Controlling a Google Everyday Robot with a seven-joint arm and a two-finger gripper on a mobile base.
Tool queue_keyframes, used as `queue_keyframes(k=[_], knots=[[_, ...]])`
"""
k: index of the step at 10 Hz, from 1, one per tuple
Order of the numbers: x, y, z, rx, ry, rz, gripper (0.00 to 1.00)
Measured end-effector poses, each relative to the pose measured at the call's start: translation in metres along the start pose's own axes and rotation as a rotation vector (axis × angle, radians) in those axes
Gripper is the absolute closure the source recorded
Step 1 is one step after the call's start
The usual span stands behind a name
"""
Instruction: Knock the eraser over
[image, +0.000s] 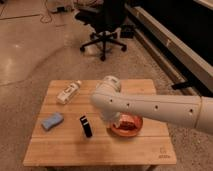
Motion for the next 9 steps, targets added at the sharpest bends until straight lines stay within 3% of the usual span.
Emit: queue_keyframes(k=[4,7,9], knots=[[-0.001,-0.005,0.031,0.007,-0.008,-0.017,0.59],[-0.004,-0.02,0.018,0.007,-0.019,-0.022,0.59],[-0.003,-0.033,0.027,0.003,-0.015,-0.039,0.59]])
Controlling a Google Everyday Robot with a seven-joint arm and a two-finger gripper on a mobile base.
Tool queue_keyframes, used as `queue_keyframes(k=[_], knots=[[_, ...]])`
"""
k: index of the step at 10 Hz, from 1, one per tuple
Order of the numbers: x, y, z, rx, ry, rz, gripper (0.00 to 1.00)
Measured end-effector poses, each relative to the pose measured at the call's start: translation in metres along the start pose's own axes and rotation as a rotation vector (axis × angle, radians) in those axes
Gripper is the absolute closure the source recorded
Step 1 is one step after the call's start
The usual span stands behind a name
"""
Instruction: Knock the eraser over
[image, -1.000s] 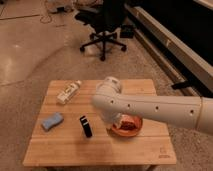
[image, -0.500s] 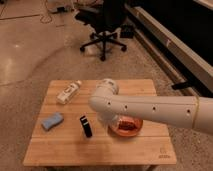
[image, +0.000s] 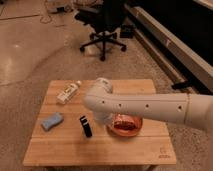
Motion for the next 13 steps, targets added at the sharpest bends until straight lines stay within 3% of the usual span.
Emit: queue_keyframes(k=[3,7,10,13], knots=[[0.01,0.013,0.017,0.007,-0.008,-0.008,0.59],[0.007,-0.023,0.012,0.007,-0.01,-0.023,0.59],[0.01,-0.008,0.013,0.01,-0.014,-0.037,0.59],[0.013,-0.018,0.015,0.013,-0.022,-0.044,0.59]])
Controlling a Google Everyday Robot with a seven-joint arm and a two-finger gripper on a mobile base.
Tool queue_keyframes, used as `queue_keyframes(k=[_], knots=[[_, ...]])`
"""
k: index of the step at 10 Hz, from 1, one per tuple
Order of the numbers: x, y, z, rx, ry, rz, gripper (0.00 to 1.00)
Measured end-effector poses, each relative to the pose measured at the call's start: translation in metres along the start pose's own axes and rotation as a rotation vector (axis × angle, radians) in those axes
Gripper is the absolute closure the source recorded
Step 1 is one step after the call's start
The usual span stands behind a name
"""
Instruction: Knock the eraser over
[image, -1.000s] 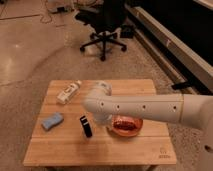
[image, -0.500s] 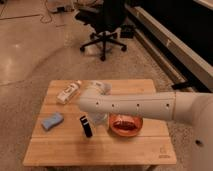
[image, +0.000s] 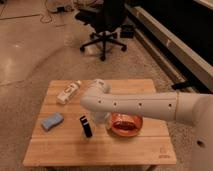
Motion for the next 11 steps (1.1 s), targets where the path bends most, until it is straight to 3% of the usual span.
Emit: queue_keyframes(k=[2,6,8,11], knots=[[0.007,-0.017,-0.004,0.002,-0.003,-0.014,0.59],[0.003,-0.015,-0.009,0.005,-0.004,-0.029,0.59],[0.008,-0.025,-0.001,0.006,-0.01,-0.042,0.59],[0.003,-0.003,-0.001,0.004,-0.014,-0.029,0.59]])
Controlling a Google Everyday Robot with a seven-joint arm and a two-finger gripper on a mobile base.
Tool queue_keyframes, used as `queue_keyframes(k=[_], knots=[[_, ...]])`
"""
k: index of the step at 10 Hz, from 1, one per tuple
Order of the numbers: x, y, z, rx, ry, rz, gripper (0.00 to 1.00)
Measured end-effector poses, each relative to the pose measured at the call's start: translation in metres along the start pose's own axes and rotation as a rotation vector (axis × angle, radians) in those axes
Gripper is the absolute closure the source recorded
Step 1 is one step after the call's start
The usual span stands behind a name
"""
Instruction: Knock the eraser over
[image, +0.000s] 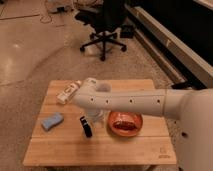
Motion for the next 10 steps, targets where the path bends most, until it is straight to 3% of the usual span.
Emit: queue_keyframes(k=[7,10], knots=[[0.002,-0.01,0.002,0.0,0.0,-0.017,0.59],[0.001,-0.013,-0.009,-0.003,-0.005,-0.038,0.59]])
